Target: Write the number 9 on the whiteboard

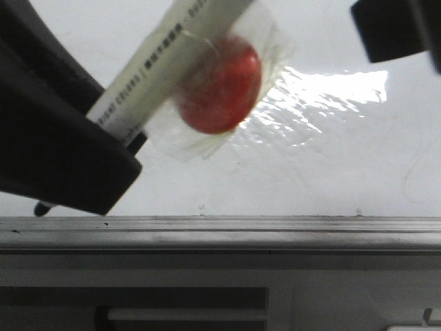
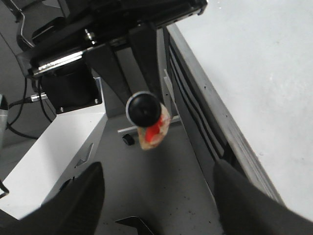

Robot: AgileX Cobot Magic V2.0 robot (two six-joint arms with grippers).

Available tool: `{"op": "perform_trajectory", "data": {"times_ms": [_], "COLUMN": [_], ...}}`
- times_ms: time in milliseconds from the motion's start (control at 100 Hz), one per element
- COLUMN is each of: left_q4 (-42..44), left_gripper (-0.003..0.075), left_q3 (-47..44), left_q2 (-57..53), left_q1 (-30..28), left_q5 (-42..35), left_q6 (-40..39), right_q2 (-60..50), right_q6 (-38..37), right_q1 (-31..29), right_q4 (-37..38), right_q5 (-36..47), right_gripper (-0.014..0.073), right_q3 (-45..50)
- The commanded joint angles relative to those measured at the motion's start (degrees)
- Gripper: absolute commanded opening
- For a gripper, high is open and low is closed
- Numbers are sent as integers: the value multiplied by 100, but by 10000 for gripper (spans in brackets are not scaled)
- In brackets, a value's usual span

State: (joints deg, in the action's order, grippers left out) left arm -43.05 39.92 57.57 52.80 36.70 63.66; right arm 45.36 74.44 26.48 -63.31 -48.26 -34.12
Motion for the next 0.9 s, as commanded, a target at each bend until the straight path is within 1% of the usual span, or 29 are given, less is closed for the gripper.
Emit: {"op": "perform_trajectory", "data": {"times_ms": [0,170,380,450,520,590,640,710,830,890], "left_q4": [-256,-256,-244,-244,-244,-244,-244,-244,-244,-236], "left_gripper": [-20,-20,-20,-20,-20,-20,-20,-20,-17,5], "left_q3": [138,138,138,138,138,138,138,138,138,149], "left_q2": [-76,-76,-76,-76,-76,-76,-76,-76,-76,-88], "left_q1": [48,48,48,48,48,48,48,48,48,48], "left_q5": [-127,3,26,26,26,26,26,14,-63,-21], "left_q6": [12,12,12,12,12,12,12,12,-60,-358], "right_q2": [260,847,1421,1534,1611,1651,1651,1651,1640,1628], "right_q6": [293,292,292,292,292,279,279,279,148,-311], "right_q1": [205,645,993,1056,1068,1068,1068,1068,1068,1056], "right_q4": [-566,-575,-725,-725,-725,-725,-725,-725,-668,-290], "right_q5": [257,533,518,490,363,259,205,135,-64,-240], "right_gripper": [421,420,412,351,255,146,47,-70,-61,-61], "right_q3": [-297,-733,-965,-963,-963,-963,-963,-963,-980,-1130]}}
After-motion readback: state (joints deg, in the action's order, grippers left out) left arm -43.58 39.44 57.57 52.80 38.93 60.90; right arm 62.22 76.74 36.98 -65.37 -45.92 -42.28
